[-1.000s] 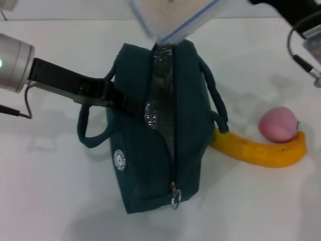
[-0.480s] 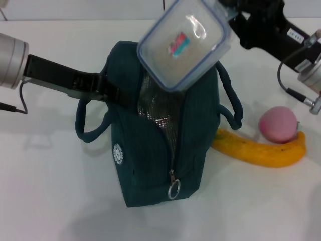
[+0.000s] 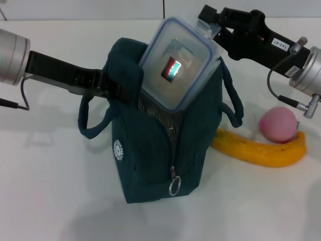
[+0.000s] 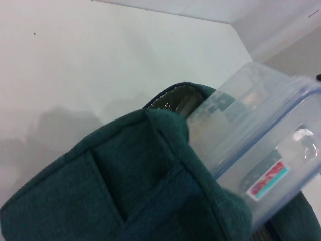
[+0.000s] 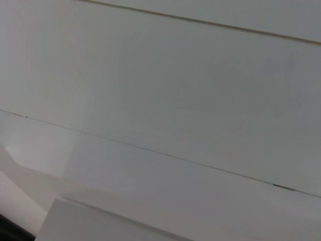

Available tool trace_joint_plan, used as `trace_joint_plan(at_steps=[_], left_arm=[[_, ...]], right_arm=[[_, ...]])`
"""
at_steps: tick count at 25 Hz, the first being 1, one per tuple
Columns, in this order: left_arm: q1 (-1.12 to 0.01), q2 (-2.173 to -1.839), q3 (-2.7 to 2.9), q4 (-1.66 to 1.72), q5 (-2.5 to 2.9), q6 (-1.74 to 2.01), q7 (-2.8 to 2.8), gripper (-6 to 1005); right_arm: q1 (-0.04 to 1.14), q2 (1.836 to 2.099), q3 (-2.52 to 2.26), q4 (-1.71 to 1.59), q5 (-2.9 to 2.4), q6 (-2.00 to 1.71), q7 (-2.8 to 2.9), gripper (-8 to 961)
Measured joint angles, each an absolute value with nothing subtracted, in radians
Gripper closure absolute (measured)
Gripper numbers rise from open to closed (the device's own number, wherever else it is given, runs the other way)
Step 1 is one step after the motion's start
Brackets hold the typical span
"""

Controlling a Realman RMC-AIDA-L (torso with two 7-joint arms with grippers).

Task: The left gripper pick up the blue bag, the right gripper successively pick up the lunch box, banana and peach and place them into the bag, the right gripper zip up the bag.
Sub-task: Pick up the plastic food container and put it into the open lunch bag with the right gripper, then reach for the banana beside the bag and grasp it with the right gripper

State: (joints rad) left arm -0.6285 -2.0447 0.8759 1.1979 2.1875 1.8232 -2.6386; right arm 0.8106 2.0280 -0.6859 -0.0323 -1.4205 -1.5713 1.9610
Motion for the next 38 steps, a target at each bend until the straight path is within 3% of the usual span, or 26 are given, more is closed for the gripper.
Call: trace_joint_plan(at_steps=[9, 14, 17, 21, 23, 26, 29, 31, 35, 38], left_arm=[[-0.627, -2.052, 0.873, 1.198, 2.187, 1.822, -2.628, 970], [-0.62, -2.054, 0.871, 1.198, 2.186, 1.821, -2.623, 970], [-0.62, -2.055, 0.871, 1.198, 2.186, 1.82, -2.622, 969], [-0.619, -2.055, 0.875, 1.196, 2.187, 1.82, -2.622, 969], [-0.618, -2.054, 0.876, 1.194, 2.187, 1.82, -2.623, 969], [-0.618, -2.052, 0.875, 1.19, 2.187, 1.82, -2.623, 969], [-0.618, -2.05, 0.876, 1.187, 2.187, 1.821, -2.623, 969], [-0.62, -2.049, 0.876, 1.187, 2.187, 1.822, -2.623, 969], [-0.623, -2.048, 0.876, 1.186, 2.188, 1.822, -2.623, 969], [-0.628, -2.049, 0.876, 1.18, 2.187, 1.822, -2.623, 969]], right_arm=[[0.808, 2.024, -0.695, -0.093, -1.42, -1.572, 1.995, 739], [0.765, 2.009, -0.804, -0.287, -1.421, -1.559, 1.995, 543], [0.722, 1.975, -0.942, -0.472, -1.446, -1.509, 1.986, 412], [0.721, 1.884, -1.045, -0.683, -1.646, -1.494, 1.988, 204], [0.742, 1.858, -1.051, -0.735, -1.751, -1.527, 2.011, 65], [0.784, 1.841, -1.052, -0.85, -1.957, -1.619, 2.076, 65], [0.828, 1.864, -1.065, -0.985, -2.177, -1.705, 2.141, 66], [0.863, 1.896, -1.09, -1.055, -2.313, -1.747, 2.182, 66], [0.945, 1.99, -1.145, -1.108, -2.554, -1.777, 2.248, 67], [0.981, 2.023, -1.217, -1.082, -2.607, -1.764, 2.271, 67]])
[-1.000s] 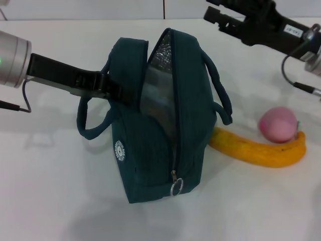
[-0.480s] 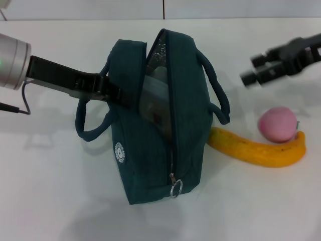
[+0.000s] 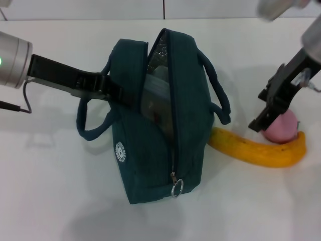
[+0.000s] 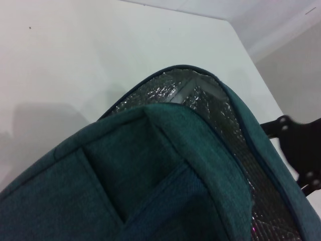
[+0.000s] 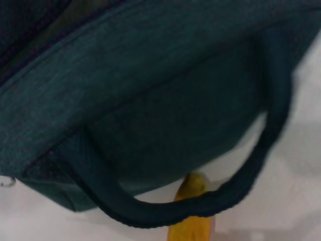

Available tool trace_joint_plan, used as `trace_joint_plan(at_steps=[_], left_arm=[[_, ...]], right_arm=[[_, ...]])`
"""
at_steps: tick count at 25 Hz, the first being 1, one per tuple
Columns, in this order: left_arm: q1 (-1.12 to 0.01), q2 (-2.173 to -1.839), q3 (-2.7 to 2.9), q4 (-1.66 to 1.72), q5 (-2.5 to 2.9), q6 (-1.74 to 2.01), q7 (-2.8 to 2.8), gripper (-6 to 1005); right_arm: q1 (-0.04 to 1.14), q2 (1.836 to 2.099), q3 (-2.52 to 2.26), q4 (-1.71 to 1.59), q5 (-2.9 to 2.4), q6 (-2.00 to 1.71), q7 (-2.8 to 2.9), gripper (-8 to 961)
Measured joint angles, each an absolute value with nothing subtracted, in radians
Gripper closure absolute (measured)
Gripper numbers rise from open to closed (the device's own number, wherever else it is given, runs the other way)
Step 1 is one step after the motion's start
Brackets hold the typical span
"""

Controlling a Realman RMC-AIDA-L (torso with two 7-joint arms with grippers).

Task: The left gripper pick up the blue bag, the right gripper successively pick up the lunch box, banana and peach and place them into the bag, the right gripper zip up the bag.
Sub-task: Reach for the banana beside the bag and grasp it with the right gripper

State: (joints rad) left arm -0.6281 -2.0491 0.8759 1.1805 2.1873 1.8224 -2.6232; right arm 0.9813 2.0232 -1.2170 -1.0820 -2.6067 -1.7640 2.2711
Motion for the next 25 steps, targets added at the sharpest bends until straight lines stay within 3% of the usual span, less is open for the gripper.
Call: trace_joint_plan(at_steps=[25], left_arm=[[-0.634, -2.063, 0.877, 1.138, 2.178, 1.821, -2.608, 969]], right_arm=[[1.0, 2.028, -1.582, -0.909, -2.441, -1.543, 2.336, 68]])
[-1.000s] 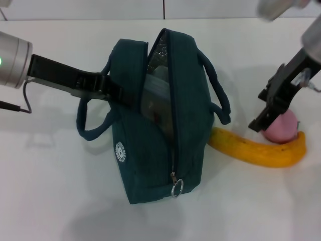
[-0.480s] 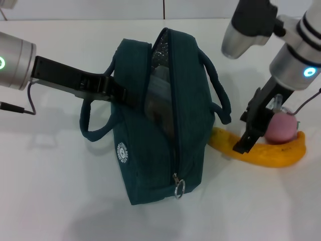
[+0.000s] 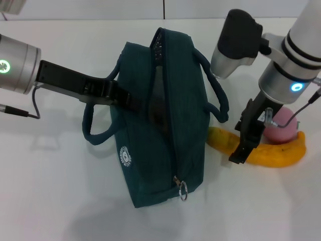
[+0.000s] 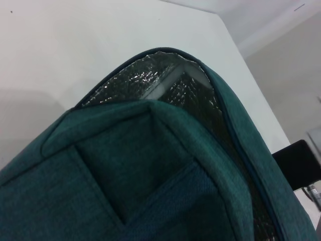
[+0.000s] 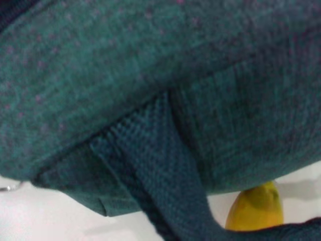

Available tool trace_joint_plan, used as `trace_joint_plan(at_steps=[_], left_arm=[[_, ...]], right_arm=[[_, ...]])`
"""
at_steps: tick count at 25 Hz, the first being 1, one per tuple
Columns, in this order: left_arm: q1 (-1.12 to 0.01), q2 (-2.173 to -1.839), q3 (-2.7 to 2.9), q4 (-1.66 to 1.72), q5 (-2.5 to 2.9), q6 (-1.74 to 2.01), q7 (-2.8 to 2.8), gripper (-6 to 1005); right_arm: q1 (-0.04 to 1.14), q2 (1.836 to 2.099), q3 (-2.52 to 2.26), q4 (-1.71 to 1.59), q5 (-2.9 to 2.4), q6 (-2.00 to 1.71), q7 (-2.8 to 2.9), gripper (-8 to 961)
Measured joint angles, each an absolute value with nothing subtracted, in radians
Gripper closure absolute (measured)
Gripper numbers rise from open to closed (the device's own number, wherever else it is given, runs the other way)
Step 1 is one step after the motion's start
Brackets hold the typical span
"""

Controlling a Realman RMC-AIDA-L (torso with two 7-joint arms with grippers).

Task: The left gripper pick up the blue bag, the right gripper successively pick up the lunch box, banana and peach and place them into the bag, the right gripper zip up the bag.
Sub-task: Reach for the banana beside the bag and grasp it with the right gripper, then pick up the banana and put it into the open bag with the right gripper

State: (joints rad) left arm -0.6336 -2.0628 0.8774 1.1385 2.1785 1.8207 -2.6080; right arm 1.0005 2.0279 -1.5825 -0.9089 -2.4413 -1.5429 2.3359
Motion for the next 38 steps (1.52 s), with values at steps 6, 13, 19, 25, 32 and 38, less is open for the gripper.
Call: trace_joint_plan(at_steps=[6, 13, 19, 25, 32, 38], left_arm=[[-0.634, -2.065, 0.877, 1.138, 2.177, 1.821, -2.606, 969], [-0.633, -2.067, 0.877, 1.139, 2.175, 1.821, -2.605, 969], [-0.635, -2.072, 0.877, 1.144, 2.172, 1.822, -2.602, 969], [-0.625, -2.066, 0.877, 1.144, 2.153, 1.827, -2.601, 969], [-0.62, -2.065, 0.874, 1.144, 2.149, 1.831, -2.594, 969], [-0.618, -2.065, 0.871, 1.144, 2.143, 1.832, -2.588, 969]], right_arm=[[1.006, 2.028, -1.598, -0.862, -2.439, -1.513, 2.339, 68], [1.008, 2.028, -1.598, -0.848, -2.439, -1.499, 2.339, 173], [1.034, 2.028, -1.598, -0.803, -2.432, -1.506, 2.339, 393], [1.031, 2.023, -1.552, -0.849, -2.429, -1.566, 2.356, 510], [0.97, 2.008, -1.32, -0.99, -2.438, -1.793, 2.351, 529], [0.887, 1.961, -1.089, -1.11, -2.428, -1.939, 2.329, 529]])
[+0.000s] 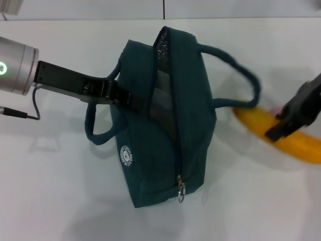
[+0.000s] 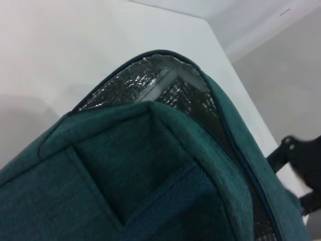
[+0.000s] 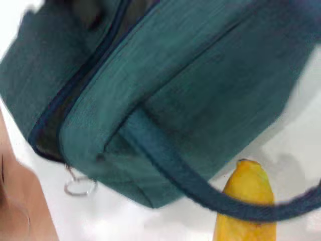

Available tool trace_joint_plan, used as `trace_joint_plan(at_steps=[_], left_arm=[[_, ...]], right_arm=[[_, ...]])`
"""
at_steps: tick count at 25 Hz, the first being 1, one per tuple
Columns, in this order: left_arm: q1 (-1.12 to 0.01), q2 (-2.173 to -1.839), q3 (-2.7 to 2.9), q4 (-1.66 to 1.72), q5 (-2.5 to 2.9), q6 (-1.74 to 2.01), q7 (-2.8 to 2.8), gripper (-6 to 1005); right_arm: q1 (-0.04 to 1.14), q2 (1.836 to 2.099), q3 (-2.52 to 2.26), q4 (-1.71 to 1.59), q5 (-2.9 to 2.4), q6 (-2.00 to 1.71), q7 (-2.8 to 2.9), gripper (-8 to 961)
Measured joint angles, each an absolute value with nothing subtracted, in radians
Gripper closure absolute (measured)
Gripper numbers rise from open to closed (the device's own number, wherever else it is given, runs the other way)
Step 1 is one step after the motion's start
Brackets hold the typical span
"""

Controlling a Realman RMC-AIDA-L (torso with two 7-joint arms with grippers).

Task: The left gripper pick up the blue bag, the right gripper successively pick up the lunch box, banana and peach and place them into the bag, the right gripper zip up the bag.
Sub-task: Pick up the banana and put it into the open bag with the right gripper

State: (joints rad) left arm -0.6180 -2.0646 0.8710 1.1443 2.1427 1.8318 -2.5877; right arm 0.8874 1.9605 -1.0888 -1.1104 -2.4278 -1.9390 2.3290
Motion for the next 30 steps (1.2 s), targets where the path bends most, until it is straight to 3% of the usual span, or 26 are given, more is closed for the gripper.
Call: trace_joint_plan(at_steps=[7, 17, 30], left_arm=[[-0.615, -2.065, 0.874, 1.144, 2.097, 1.841, -2.59, 969], [-0.615, -2.064, 0.876, 1.144, 2.072, 1.844, -2.594, 969], [-0.618, -2.069, 0.876, 1.139, 2.072, 1.844, -2.594, 969]], right_arm=[[0.815, 1.924, -0.731, -1.193, -2.122, -2.077, 2.273, 529], [0.753, 1.94, -0.665, -1.11, -1.702, -2.065, 2.215, 528], [0.736, 1.904, -0.69, -0.999, -1.806, -2.039, 2.2, 528]])
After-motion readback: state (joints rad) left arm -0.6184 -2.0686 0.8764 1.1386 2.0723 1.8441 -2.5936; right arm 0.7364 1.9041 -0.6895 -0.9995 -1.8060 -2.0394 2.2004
